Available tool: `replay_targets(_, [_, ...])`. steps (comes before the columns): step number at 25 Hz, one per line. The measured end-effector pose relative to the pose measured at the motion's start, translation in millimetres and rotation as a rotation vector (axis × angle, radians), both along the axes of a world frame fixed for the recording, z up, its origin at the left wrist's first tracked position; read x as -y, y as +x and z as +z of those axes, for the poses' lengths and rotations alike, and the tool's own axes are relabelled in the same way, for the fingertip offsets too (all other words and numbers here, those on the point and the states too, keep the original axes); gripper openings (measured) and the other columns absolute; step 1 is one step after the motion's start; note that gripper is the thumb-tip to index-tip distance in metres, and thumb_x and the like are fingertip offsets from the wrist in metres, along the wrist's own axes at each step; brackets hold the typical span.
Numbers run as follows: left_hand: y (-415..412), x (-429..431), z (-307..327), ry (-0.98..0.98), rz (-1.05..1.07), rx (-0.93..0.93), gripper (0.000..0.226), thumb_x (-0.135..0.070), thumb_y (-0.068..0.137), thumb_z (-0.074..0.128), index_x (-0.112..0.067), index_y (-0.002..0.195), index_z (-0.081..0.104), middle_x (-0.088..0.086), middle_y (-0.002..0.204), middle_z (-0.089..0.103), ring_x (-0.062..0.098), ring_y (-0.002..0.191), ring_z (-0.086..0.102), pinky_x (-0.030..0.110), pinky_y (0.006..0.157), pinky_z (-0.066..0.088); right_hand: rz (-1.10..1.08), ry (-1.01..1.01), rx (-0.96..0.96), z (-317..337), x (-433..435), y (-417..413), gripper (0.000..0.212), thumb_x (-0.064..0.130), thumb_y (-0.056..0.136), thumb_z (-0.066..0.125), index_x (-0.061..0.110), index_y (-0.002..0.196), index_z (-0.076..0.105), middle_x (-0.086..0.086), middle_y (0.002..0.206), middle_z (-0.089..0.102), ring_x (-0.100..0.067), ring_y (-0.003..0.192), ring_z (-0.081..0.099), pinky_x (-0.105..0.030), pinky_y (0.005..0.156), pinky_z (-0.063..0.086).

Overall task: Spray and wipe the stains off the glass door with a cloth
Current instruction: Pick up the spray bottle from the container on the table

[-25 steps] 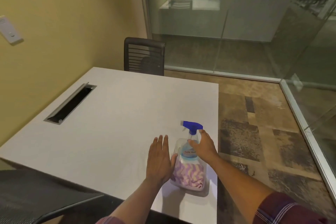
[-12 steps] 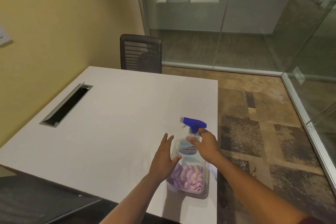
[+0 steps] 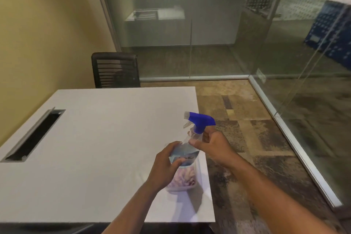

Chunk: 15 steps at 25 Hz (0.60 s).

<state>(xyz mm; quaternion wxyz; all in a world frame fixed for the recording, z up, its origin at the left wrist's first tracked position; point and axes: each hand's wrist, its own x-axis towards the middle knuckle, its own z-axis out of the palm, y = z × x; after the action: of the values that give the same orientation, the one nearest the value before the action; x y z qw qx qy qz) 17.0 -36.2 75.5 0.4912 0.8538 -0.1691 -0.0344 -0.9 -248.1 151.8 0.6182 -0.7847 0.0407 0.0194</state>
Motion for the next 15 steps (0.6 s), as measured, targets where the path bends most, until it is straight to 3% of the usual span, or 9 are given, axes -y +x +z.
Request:
replay_targets(1, [-8, 4, 3, 0.001, -0.044, -0.012, 0.040, -0.026, 0.101, 0.077, -0.030, 0.139, 0.061, -0.007, 0.136, 0.071, 0.011, 0.124, 0.068, 0.027, 0.108, 0.057, -0.003, 0.013, -0.004, 7, 7, -14, 0.037, 0.018, 0.090, 0.088, 0.018, 0.123, 0.072, -0.001, 0.109, 0.082, -0.022, 0.104, 0.076, -0.036, 0.090, 0.064])
replay_targets(2, [-17, 10, 5, 0.013, -0.096, -0.025, 0.040, -0.026, 0.102, 0.076, -0.028, 0.140, 0.062, -0.005, 0.137, 0.071, 0.015, 0.125, 0.068, 0.030, 0.111, 0.057, 0.008, 0.012, -0.001, 14, 17, -31, 0.043, 0.017, 0.086, 0.092, 0.024, 0.125, 0.074, -0.006, 0.118, 0.080, -0.026, 0.111, 0.074, -0.044, 0.098, 0.063])
replay_targets(5, [-43, 35, 4, 0.058, -0.272, -0.066, 0.042, -0.027, 0.104, 0.074, -0.035, 0.142, 0.059, -0.011, 0.138, 0.069, 0.013, 0.128, 0.066, 0.039, 0.115, 0.056, 0.119, 0.067, 0.022, 32, 48, -80, 0.060, 0.009, 0.080, 0.093, 0.050, 0.120, 0.075, 0.019, 0.123, 0.079, -0.002, 0.116, 0.073, -0.025, 0.093, 0.062])
replay_targets(6, [-52, 45, 5, 0.061, -0.342, -0.090, 0.042, -0.030, 0.105, 0.073, -0.042, 0.142, 0.056, -0.017, 0.138, 0.069, 0.009, 0.128, 0.066, 0.038, 0.115, 0.057, 0.129, 0.091, 0.017, 35, 58, -97, 0.066, 0.004, 0.082, 0.091, 0.052, 0.123, 0.073, 0.021, 0.127, 0.077, -0.001, 0.120, 0.072, -0.022, 0.095, 0.062])
replay_targets(8, [-69, 73, 8, 0.048, -0.491, -0.152, 0.044, -0.036, 0.103, 0.073, -0.045, 0.143, 0.056, -0.022, 0.140, 0.069, 0.007, 0.131, 0.066, 0.037, 0.116, 0.056, 0.100, 0.113, 0.019, 39, 81, -130, 0.073, -0.001, 0.086, 0.085, 0.037, 0.144, 0.064, 0.008, 0.145, 0.070, -0.015, 0.135, 0.066, -0.037, 0.111, 0.058])
replay_targets(11, [-92, 121, 15, 0.005, -0.626, -0.251, 0.053, -0.032, 0.095, 0.077, -0.023, 0.145, 0.061, 0.000, 0.146, 0.070, 0.021, 0.138, 0.067, 0.054, 0.119, 0.052, 0.039, 0.158, 0.076, 46, 116, -177, 0.074, -0.003, 0.090, 0.076, 0.021, 0.156, 0.053, -0.004, 0.158, 0.059, -0.028, 0.146, 0.058, -0.058, 0.120, 0.048])
replay_targets(15, [-118, 206, 33, 0.000, -0.817, -0.311, 0.051, -0.017, 0.095, 0.080, -0.029, 0.141, 0.062, -0.004, 0.147, 0.071, 0.012, 0.139, 0.066, 0.047, 0.125, 0.049, -0.117, 0.225, 0.190, 59, 176, -237, 0.056, -0.001, 0.093, 0.070, 0.006, 0.147, 0.059, -0.012, 0.155, 0.061, -0.038, 0.142, 0.059, -0.061, 0.119, 0.048])
